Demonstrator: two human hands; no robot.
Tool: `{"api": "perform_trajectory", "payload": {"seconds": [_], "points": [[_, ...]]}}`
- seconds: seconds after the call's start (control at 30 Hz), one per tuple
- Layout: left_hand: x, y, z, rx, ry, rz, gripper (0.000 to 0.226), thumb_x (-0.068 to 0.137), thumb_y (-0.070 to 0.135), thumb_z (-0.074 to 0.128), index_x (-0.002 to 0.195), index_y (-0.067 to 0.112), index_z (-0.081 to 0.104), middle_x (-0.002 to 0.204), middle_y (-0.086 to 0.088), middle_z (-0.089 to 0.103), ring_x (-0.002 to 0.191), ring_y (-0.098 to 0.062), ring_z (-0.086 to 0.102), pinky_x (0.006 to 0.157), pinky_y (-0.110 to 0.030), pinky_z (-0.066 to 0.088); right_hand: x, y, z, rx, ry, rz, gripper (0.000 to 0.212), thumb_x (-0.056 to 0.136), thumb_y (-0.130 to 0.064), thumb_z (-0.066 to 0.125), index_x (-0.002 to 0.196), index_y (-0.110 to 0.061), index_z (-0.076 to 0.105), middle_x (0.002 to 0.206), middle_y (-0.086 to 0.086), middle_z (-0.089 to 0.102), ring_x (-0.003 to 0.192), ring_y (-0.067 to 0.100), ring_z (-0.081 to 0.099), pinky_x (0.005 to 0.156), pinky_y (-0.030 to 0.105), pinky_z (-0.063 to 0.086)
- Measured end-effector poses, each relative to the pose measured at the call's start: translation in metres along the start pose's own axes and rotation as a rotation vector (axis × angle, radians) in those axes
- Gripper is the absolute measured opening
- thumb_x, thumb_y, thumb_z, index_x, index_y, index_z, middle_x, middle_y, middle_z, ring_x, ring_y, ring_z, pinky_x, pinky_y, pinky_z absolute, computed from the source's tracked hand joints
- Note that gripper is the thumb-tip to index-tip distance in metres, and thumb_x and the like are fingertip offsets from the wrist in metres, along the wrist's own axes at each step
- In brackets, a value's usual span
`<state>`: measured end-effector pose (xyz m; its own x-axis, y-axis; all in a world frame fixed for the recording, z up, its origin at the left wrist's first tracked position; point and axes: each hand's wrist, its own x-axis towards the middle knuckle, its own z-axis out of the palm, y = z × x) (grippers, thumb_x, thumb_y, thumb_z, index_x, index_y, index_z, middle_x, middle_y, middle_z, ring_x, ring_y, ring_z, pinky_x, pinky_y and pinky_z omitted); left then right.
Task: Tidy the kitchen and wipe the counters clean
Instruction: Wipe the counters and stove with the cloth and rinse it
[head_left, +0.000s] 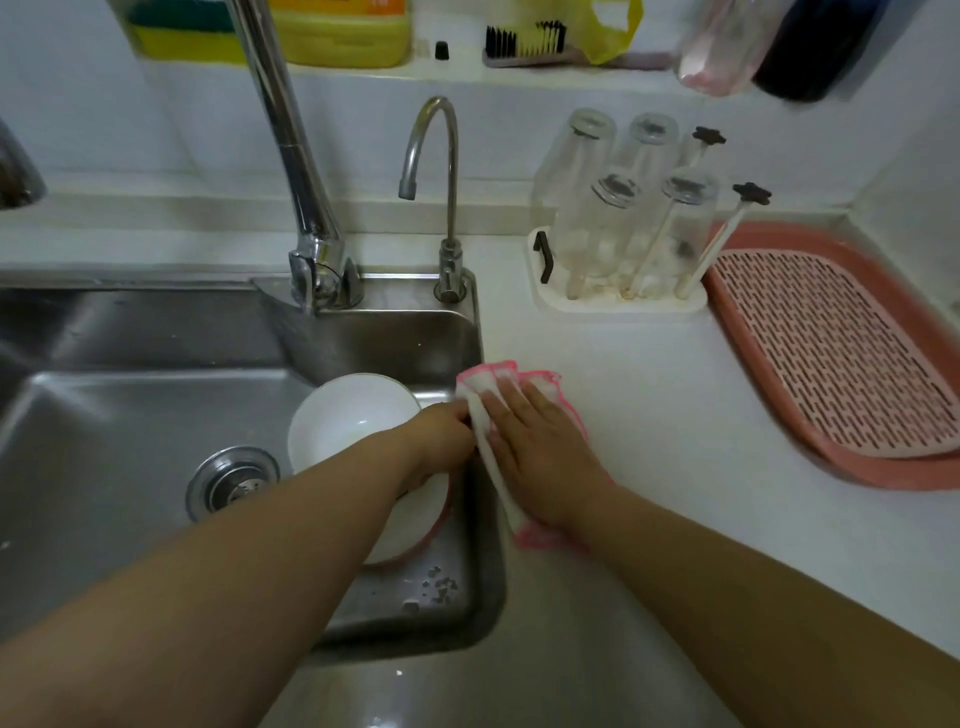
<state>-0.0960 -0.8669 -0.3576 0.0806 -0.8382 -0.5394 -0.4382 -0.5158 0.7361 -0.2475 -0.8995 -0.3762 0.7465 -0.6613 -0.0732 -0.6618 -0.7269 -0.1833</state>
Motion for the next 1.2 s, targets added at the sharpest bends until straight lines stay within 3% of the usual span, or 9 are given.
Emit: {"api": "perform_trajectory", "payload": {"seconds": [0.13, 0.33, 0.5, 0.57, 0.67, 0.8, 0.9, 1.07, 1.2], "points": [[-0.014, 0.000, 0.008, -0.222, -0.037, -0.025, 0.045, 0.090, -0.005, 0.048, 0.129, 0.017, 0.054, 0.122, -0.001, 0.061, 0.113, -0.024, 0.058, 0.081, -0.027, 0.052, 0.036, 0.015, -0.008, -0.083, 0.017, 0.174, 0.054, 0.103, -0.035, 0.019, 0.152, -0.015, 0.014, 0.160, 0.012, 0.007, 0.147, 0.031, 0.007, 0.120, 0.044, 0.005], [-0.031, -0.018, 0.019, -0.151, -0.125, -0.070, 0.044, 0.085, 0.004, 0.058, 0.125, 0.020, 0.057, 0.121, -0.008, 0.061, 0.110, -0.028, 0.057, 0.099, -0.042, 0.049, -0.012, -0.020, 0.008, -0.019, -0.036, 0.220, 0.064, 0.096, -0.048, 0.013, 0.153, -0.020, 0.004, 0.161, 0.010, -0.002, 0.147, 0.032, -0.001, 0.118, 0.047, 0.004], [-0.053, -0.007, 0.033, -0.199, -0.239, -0.097, 0.083, 0.059, 0.003, 0.050, 0.134, 0.038, 0.043, 0.118, -0.017, 0.059, 0.110, -0.041, 0.057, 0.080, -0.040, 0.052, -0.089, 0.004, 0.010, -0.026, -0.036, 0.308, 0.070, 0.089, -0.057, 0.024, 0.139, -0.014, 0.049, 0.147, 0.016, 0.042, 0.131, 0.041, 0.043, 0.102, 0.056, 0.038], [-0.054, -0.012, 0.036, -0.270, -0.281, -0.089, 0.096, 0.056, 0.002, 0.056, 0.137, 0.048, 0.034, 0.120, -0.015, 0.058, 0.111, -0.042, 0.056, 0.087, -0.042, 0.052, -0.086, 0.026, 0.004, -0.021, -0.003, 0.487, 0.081, 0.088, -0.066, 0.005, 0.149, -0.018, 0.031, 0.156, 0.013, 0.023, 0.143, 0.038, 0.024, 0.115, 0.052, 0.023], [-0.059, -0.023, 0.039, -0.233, -0.320, -0.072, 0.107, 0.057, 0.007, 0.073, 0.137, 0.058, 0.023, 0.126, -0.006, 0.057, 0.111, -0.036, 0.057, 0.087, -0.049, 0.054, -0.070, 0.027, 0.003, 0.086, -0.019, 0.734, 0.063, 0.097, -0.054, 0.012, 0.153, -0.026, 0.002, 0.161, 0.005, -0.007, 0.147, 0.031, -0.007, 0.118, 0.048, 0.000], [-0.072, -0.030, 0.048, -0.145, -0.302, -0.089, 0.119, 0.061, 0.006, 0.079, 0.140, 0.061, 0.007, 0.126, -0.004, 0.056, 0.107, -0.031, 0.061, 0.083, -0.048, 0.056, -0.094, -0.010, 0.012, 0.001, -0.028, 0.489, 0.068, 0.091, -0.057, 0.002, 0.153, -0.028, -0.001, 0.161, 0.005, -0.009, 0.147, 0.031, -0.007, 0.117, 0.049, 0.001], [-0.082, -0.026, 0.052, -0.085, -0.287, -0.085, 0.114, 0.070, 0.002, 0.076, 0.141, 0.058, 0.007, 0.127, -0.004, 0.056, 0.104, -0.029, 0.063, 0.081, -0.047, 0.058, -0.136, -0.012, 0.014, -0.015, -0.040, 0.367, 0.083, 0.078, -0.064, -0.005, 0.152, -0.030, 0.009, 0.161, 0.003, -0.001, 0.148, 0.030, 0.001, 0.117, 0.046, 0.007], [-0.098, -0.027, 0.059, -0.134, -0.272, -0.077, 0.092, 0.082, -0.001, 0.065, 0.140, 0.053, 0.018, 0.117, -0.001, 0.054, 0.073, -0.025, 0.054, 0.071, -0.036, 0.048, -0.090, 0.004, 0.007, 0.115, -0.014, 0.741, 0.065, 0.095, -0.057, 0.014, 0.152, -0.028, 0.001, 0.161, 0.006, -0.009, 0.146, 0.034, -0.009, 0.118, 0.051, -0.002], [-0.101, -0.031, 0.068, -0.104, -0.196, -0.062, 0.062, 0.086, 0.001, 0.060, 0.134, 0.035, 0.038, 0.085, 0.001, 0.055, 0.054, -0.012, 0.048, 0.057, -0.022, 0.044, -0.082, -0.037, 0.014, 0.062, -0.048, 0.400, 0.060, 0.099, -0.051, 0.015, 0.152, -0.029, -0.001, 0.160, 0.005, -0.012, 0.146, 0.033, -0.011, 0.116, 0.050, -0.003]]}}
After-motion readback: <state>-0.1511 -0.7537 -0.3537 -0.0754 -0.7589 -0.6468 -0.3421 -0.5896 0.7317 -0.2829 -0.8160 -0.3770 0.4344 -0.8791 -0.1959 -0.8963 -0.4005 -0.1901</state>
